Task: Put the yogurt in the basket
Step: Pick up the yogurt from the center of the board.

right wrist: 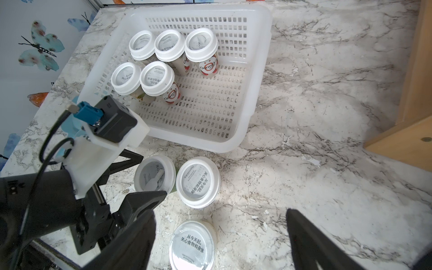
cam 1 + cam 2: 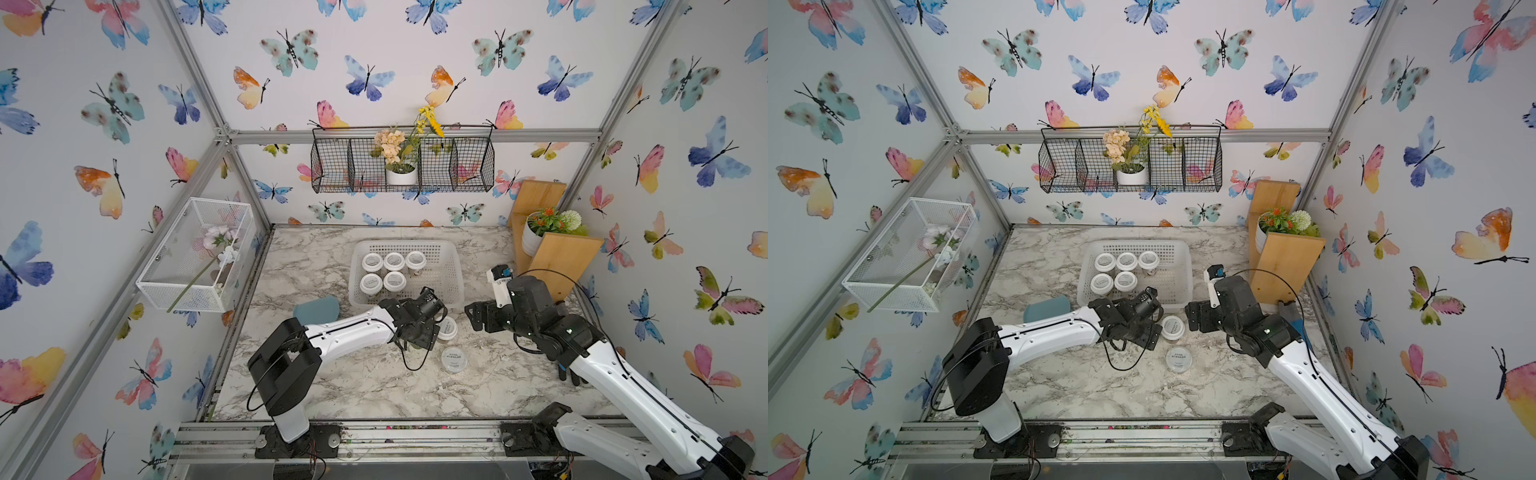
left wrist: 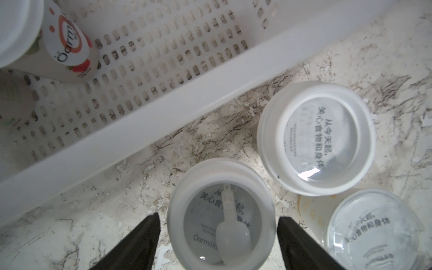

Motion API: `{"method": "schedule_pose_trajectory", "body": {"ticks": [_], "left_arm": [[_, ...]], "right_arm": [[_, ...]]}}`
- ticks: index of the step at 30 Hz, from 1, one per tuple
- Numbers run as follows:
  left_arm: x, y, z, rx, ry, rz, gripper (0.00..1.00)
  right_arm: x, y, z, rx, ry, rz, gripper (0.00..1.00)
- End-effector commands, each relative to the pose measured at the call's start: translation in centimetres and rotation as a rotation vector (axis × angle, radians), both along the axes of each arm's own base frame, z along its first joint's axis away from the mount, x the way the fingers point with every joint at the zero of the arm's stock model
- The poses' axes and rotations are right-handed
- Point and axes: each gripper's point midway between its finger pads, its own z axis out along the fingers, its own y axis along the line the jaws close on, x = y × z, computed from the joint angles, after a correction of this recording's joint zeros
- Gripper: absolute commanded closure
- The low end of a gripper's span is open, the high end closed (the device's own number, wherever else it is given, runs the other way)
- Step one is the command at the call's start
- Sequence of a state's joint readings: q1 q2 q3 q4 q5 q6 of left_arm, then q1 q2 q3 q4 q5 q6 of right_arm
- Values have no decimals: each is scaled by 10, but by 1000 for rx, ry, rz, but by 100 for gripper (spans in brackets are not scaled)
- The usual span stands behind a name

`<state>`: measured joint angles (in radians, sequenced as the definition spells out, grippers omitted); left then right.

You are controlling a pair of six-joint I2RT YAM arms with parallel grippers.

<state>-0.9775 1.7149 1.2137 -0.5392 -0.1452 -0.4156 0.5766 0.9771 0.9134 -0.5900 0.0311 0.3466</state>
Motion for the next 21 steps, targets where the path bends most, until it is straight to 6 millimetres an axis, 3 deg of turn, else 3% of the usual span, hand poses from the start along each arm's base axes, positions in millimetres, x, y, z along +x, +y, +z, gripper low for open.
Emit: {"method": "schedule_pose_trajectory", "body": {"ticks": [1, 21], "left_arm": [[2, 1, 2, 27, -16, 3, 16], [5, 1, 5, 47, -24, 1, 26]], "right_arm": [[0, 3, -2, 6, -1, 17, 10], [1, 4, -3, 3, 2, 22, 10]]}}
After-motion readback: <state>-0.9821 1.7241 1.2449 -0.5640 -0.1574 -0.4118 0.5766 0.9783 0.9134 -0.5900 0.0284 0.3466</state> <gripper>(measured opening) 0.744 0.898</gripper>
